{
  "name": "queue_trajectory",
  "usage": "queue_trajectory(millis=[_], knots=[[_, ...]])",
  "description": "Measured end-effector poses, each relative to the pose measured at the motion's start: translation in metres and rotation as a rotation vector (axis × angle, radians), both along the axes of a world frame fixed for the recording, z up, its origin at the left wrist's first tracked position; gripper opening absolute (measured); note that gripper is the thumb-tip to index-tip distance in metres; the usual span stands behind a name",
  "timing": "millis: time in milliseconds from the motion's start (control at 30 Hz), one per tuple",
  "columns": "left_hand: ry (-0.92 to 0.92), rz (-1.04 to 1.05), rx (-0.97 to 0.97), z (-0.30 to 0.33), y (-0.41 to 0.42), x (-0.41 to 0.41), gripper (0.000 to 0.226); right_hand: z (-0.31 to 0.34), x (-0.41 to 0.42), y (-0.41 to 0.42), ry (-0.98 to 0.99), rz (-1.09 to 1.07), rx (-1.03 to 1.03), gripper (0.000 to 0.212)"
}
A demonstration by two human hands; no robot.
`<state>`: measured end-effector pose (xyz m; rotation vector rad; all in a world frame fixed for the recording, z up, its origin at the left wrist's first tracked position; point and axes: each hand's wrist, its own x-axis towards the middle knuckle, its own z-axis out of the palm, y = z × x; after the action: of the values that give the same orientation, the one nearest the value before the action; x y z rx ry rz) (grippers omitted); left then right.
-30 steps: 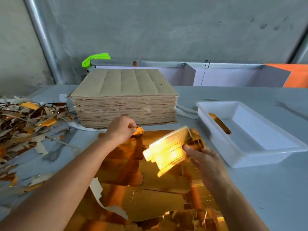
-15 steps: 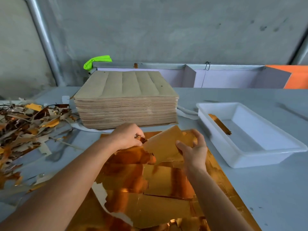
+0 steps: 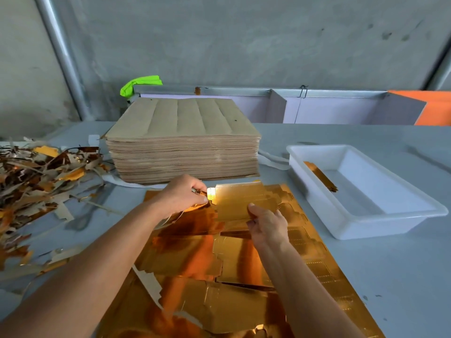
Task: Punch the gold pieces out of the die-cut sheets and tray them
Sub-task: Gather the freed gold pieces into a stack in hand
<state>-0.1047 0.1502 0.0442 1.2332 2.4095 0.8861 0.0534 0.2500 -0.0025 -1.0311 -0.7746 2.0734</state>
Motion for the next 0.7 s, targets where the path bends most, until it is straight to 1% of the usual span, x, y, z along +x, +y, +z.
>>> queue_trajectory(millis=[67, 100, 167, 200, 267, 333, 433, 467, 500, 533, 600, 667, 700], knots=[[0.003, -0.008, -0.003, -0.001, -0.001, -0.001, 0.032, 0.001, 0.002, 0.001, 0.013, 0.035, -0.004, 0.02], [0.017, -0.014, -0.011, -0.001, -0.001, -0.003, 0.026, 0.001, 0.004, 0.003, -0.014, 0.031, 0.025, 0.019], [0.057, -0.011, -0.014, -0.002, -0.004, -0.006, 0.014, 0.001, 0.01, 0.011, -0.121, -0.043, 0.107, 0.015], [0.075, -0.004, -0.007, -0.002, -0.006, -0.007, 0.012, 0.002, 0.015, 0.017, -0.16, -0.105, 0.115, 0.014], [0.117, 0.001, 0.006, -0.004, -0.01, -0.009, 0.011, 0.002, 0.027, 0.032, -0.187, -0.196, 0.063, 0.012], [0.279, -0.029, -0.059, -0.005, -0.011, -0.008, 0.01, 0.003, 0.038, 0.042, -0.182, -0.213, 0.016, 0.011], [0.642, -0.096, -0.24, -0.009, -0.008, 0.002, 0.012, 0.002, 0.051, 0.052, -0.141, -0.2, -0.054, 0.015], [0.754, -0.134, -0.283, -0.012, -0.004, 0.006, 0.017, 0.002, 0.054, 0.052, -0.119, -0.192, -0.092, 0.016], [0.818, -0.173, -0.278, -0.017, 0.001, 0.011, 0.027, 0.0, 0.057, 0.053, -0.091, -0.175, -0.12, 0.018], [0.825, -0.211, -0.229, -0.021, 0.006, 0.017, 0.042, -0.001, 0.059, 0.053, -0.061, -0.15, -0.129, 0.022], [0.726, -0.29, -0.103, -0.025, 0.016, 0.027, 0.073, -0.004, 0.059, 0.052, -0.008, -0.087, -0.098, 0.026], [0.528, -0.347, -0.054, -0.022, 0.026, 0.037, 0.093, -0.004, 0.057, 0.052, 0.048, -0.013, -0.04, 0.027], [0.402, -0.361, -0.061, -0.02, 0.03, 0.041, 0.096, -0.003, 0.056, 0.052, 0.073, 0.018, -0.009, 0.027]])
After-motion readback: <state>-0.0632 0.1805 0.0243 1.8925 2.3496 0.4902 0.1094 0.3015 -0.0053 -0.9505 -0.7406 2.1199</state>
